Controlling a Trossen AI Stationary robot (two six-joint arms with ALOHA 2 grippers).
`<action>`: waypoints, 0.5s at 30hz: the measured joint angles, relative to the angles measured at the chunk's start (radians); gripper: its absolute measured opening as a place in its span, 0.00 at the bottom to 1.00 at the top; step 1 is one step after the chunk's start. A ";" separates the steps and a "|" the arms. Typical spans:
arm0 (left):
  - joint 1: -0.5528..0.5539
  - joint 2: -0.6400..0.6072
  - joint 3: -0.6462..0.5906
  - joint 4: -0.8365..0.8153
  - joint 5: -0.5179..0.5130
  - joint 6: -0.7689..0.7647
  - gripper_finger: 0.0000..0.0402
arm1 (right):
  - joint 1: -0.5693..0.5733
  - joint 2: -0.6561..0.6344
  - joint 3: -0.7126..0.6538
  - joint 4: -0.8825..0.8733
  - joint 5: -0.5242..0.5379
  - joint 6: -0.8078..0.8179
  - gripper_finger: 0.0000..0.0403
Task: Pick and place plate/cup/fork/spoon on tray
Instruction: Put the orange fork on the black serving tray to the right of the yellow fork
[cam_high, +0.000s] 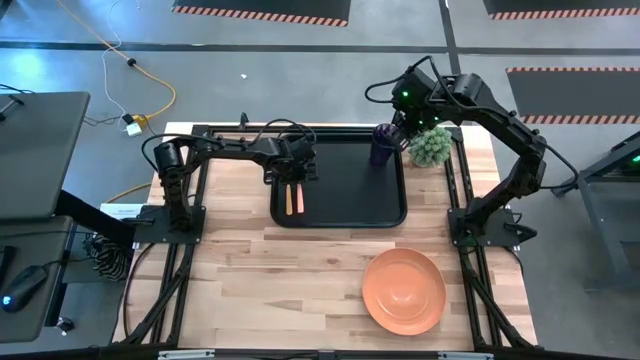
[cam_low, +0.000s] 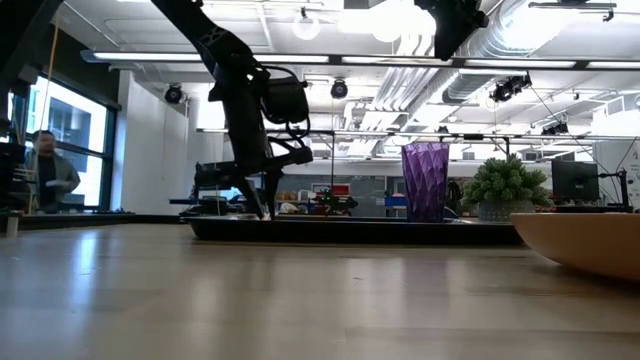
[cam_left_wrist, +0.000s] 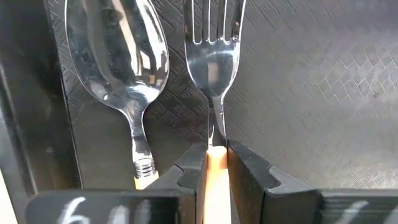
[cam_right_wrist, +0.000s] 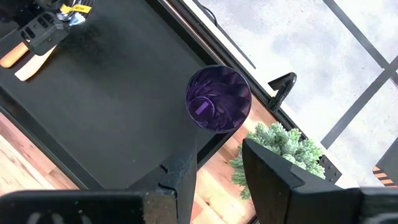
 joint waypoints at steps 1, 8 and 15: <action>0.000 0.000 0.000 0.000 0.000 0.004 0.13 | 0.000 0.000 0.000 0.000 0.000 0.000 0.30; 0.000 0.000 0.000 0.001 0.000 0.007 0.13 | 0.000 0.000 0.000 0.000 0.000 -0.001 0.30; -0.002 0.000 0.000 0.004 0.003 0.007 0.13 | 0.000 0.000 0.000 0.000 0.000 -0.001 0.30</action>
